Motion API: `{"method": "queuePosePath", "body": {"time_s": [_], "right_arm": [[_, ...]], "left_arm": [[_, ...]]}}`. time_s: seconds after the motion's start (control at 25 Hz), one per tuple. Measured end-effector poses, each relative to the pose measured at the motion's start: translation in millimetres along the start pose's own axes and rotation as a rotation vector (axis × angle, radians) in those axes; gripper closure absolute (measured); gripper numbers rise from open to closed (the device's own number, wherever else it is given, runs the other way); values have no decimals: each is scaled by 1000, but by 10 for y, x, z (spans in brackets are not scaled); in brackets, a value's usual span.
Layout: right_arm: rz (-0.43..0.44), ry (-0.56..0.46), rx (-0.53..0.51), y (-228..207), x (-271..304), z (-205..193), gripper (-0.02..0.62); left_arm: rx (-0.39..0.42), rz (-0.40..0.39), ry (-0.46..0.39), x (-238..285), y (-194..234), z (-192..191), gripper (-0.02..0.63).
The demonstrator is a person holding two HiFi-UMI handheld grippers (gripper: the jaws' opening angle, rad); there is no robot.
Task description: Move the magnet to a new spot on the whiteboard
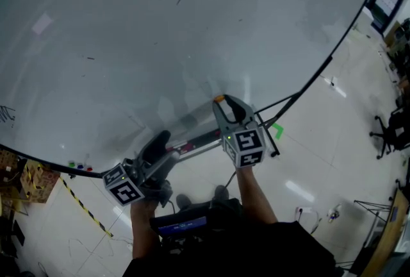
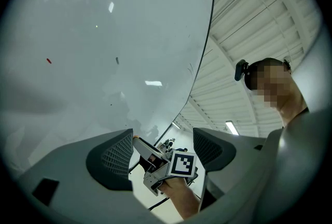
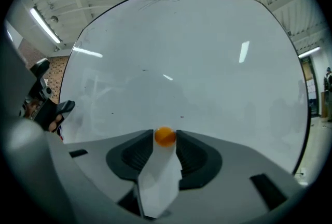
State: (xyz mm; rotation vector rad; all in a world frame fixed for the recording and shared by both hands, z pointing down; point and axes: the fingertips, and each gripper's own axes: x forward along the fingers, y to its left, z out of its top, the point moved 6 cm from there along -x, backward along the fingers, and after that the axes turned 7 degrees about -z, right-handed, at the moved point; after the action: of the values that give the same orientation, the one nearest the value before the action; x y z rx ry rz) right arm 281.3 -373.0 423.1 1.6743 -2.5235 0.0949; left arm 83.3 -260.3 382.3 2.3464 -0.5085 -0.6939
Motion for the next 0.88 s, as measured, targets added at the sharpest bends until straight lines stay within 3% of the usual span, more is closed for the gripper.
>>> {"method": "queuePosePath", "body": {"time_s": [0.16,0.4,0.6,0.88], "right_arm": [[-35,-1,-8,12,10,12,436],[-19,10,10,-4,15,13,446],[23,-17,44,-17,-54,77,448],[138,-76,200,-104,-327,276,448]], "left_arm": [[6,-5,3,-5,-13,20,250],[4,-4,10,13,-13,10,250],[9,-15,14,40,-41,4,251],[23,-23,8,81,-106,-2,250]]}}
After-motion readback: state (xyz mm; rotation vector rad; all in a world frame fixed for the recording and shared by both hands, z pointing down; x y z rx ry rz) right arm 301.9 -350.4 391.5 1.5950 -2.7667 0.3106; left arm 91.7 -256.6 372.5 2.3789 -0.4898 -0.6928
